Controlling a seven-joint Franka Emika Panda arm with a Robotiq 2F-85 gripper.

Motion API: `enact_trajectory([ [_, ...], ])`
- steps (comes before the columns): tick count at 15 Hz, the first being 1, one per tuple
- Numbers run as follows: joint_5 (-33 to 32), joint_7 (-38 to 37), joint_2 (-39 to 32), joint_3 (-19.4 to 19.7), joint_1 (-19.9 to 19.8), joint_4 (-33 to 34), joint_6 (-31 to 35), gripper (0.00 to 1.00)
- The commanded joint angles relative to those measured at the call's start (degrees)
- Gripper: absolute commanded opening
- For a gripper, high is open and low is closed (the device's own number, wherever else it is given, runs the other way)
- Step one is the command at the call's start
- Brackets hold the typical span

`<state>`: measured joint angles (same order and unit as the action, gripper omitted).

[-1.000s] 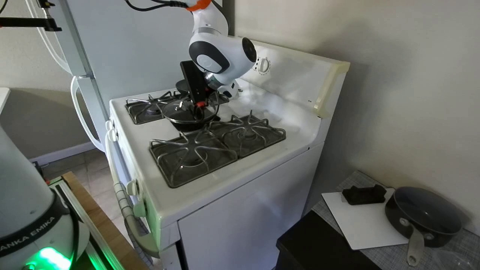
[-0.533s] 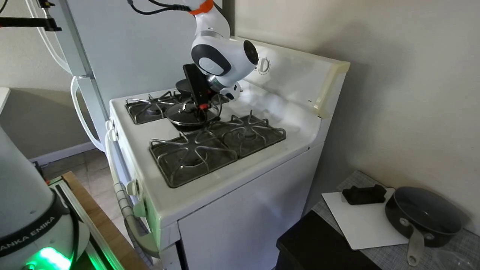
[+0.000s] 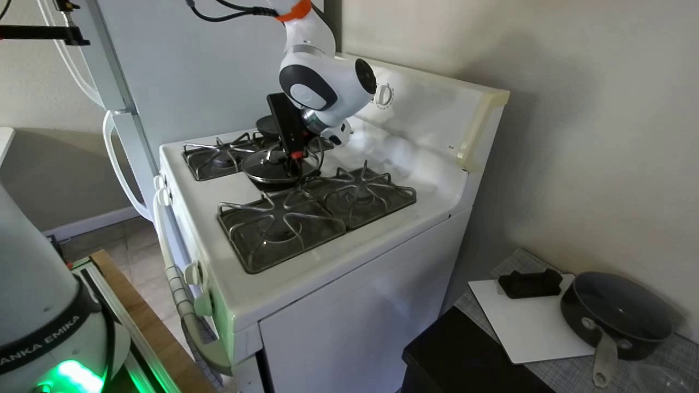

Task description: Put the pan's lid on the black mat

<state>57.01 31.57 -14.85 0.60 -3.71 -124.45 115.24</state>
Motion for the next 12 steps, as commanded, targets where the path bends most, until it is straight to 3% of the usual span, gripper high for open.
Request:
enact_trajectory([
  [1, 1.1, 0.93, -0.53, -0.38, -0.04, 0.53, 0.17, 0.01],
  [12, 0.72, 0.56, -0.96, -0.54, 0.23, 0.78, 0.62, 0.01],
])
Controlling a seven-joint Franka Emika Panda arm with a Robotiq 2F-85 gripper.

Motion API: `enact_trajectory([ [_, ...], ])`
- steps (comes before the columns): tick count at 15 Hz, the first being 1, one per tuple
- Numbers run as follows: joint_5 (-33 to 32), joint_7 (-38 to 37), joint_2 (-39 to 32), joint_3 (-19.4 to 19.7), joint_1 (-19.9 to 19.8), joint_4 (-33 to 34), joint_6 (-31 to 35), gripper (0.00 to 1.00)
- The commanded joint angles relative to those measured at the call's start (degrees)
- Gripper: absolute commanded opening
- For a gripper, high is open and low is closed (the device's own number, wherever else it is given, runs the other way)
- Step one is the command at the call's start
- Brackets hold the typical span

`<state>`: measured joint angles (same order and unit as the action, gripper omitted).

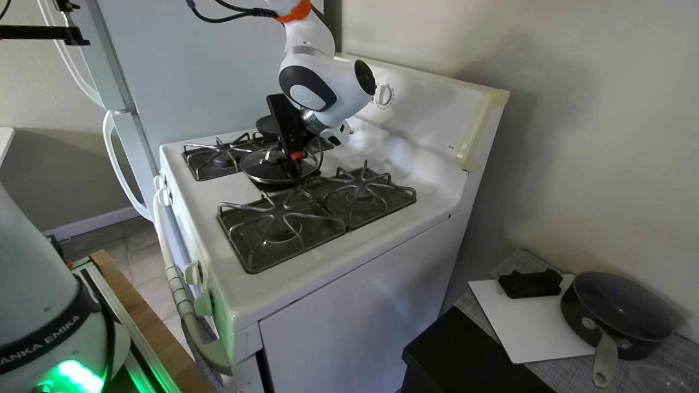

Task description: Put the pan's lid on the black mat

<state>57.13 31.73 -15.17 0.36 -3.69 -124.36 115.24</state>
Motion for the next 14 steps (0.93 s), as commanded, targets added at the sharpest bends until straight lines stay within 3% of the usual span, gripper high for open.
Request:
enact_trajectory([
  [1, 0.56, 0.35, -0.69, -0.32, 0.24, 0.74, 0.65, 0.02],
  [2, 0.54, 0.31, -0.71, -0.33, 0.25, 0.78, 0.64, 0.12],
  [4, 0.41, 0.12, -0.81, -0.34, 0.31, 0.92, 0.71, 0.21],
  [5, -0.05, -0.47, -0.87, -0.28, 0.33, 1.08, 0.37, 0.35],
  [7, 0.1, -0.19, -0.82, -0.36, 0.4, 1.17, 0.73, 0.47],
  [13, -1.37, -0.68, 0.95, -0.13, 0.45, 1.7, 0.77, 0.97],
  [14, -2.1, -1.07, 1.6, -0.02, 0.49, 1.61, 0.68, 1.0],
])
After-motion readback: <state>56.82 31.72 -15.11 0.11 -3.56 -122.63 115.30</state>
